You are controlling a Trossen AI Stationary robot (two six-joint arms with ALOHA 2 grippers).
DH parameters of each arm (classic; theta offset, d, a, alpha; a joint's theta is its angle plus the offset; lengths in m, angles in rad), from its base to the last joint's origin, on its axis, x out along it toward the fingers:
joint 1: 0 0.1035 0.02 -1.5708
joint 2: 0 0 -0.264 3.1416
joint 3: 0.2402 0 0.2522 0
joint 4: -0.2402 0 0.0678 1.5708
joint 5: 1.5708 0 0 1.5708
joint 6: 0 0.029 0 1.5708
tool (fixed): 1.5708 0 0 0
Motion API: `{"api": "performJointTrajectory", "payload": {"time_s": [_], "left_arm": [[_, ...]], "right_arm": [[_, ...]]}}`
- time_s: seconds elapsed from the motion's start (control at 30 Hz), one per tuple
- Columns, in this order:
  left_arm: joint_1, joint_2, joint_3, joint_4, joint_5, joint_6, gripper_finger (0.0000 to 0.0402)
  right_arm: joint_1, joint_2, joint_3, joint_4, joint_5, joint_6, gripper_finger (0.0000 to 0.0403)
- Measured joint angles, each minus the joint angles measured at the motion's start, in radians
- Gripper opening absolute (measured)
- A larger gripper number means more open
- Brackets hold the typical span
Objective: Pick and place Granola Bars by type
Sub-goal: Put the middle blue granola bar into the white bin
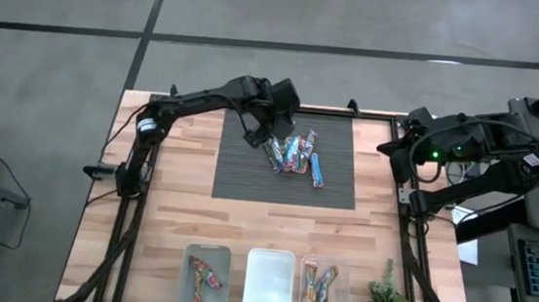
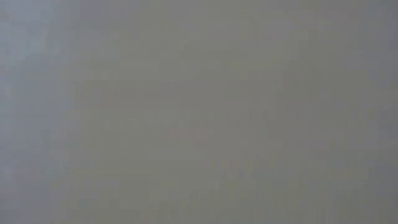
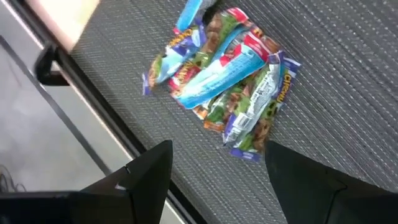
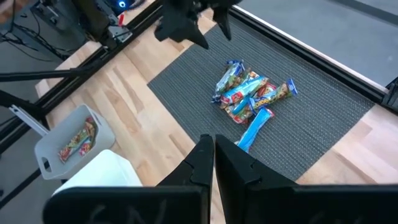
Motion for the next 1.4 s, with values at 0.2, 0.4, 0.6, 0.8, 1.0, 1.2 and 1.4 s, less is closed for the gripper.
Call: {"api": "performJointTrajectory", "payload": {"time_s": [0.2,0.4,0.6,0.8,1.0,1.2,1.4], "left_arm": [[-0.006,0.000,-0.117,0.104,0.000,-0.023,0.0238],[-0.016,0.000,-0.240,0.250,-0.003,-0.035,0.0238],[-0.026,0.000,-0.309,0.368,-0.003,-0.045,0.0238],[-0.034,0.000,-0.316,0.371,0.000,-0.110,0.0238],[-0.034,0.000,-0.316,0.318,0.092,-0.125,0.0238],[-0.040,0.000,-0.316,0.293,0.099,-0.123,0.0238],[-0.039,0.000,-0.316,0.260,0.101,-0.112,0.0238]], "right_arm": [[0.000,-0.001,0.000,0.000,0.000,0.003,0.0008],[0.000,-0.001,0.000,0.000,0.000,0.008,0.0008],[0.000,-0.001,0.000,0.000,0.000,0.015,0.0008],[0.000,-0.001,0.000,0.000,0.000,0.023,0.0008],[0.000,-0.001,0.000,0.000,0.000,0.033,0.0008],[0.000,-0.001,0.000,-0.001,0.000,0.038,0.0008],[0.000,-0.001,0.000,-0.001,0.000,0.047,0.0008]]}}
